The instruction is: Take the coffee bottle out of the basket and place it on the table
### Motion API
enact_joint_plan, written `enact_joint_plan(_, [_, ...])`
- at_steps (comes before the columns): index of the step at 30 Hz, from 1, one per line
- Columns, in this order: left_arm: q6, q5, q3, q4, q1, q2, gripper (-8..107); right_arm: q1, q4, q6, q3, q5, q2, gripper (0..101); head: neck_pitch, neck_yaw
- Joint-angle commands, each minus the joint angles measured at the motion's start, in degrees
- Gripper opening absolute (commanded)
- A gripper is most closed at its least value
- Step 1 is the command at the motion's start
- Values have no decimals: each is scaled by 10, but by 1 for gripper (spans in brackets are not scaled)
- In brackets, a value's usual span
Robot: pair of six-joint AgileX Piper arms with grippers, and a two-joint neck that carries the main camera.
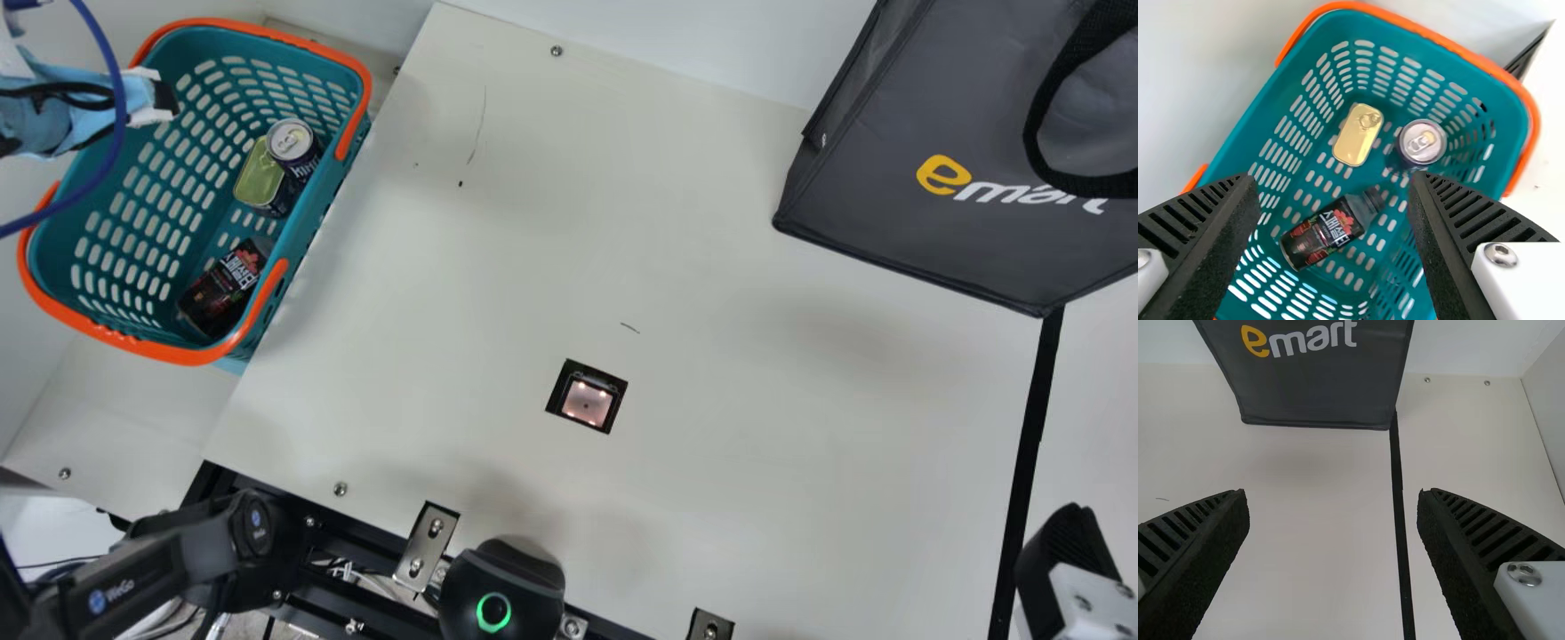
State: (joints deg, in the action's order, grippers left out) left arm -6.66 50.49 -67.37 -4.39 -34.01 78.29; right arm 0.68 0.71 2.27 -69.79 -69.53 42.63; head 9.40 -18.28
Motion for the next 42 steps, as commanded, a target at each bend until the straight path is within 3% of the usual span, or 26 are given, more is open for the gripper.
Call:
enact_joint_plan(1, [-3, -8, 3, 2, -1, 9, 90, 0, 0, 0, 0, 0, 0, 91, -15, -1])
enact_joint_plan(24, [-2, -127, 56, 52, -4, 103, 90, 0, 0, 0, 0, 0, 0, 91, -15, -1])
enact_joint_plan(42, [-81, -184, 100, 13, -8, 156, 90, 0, 0, 0, 0, 0, 0, 91, -15, -1])
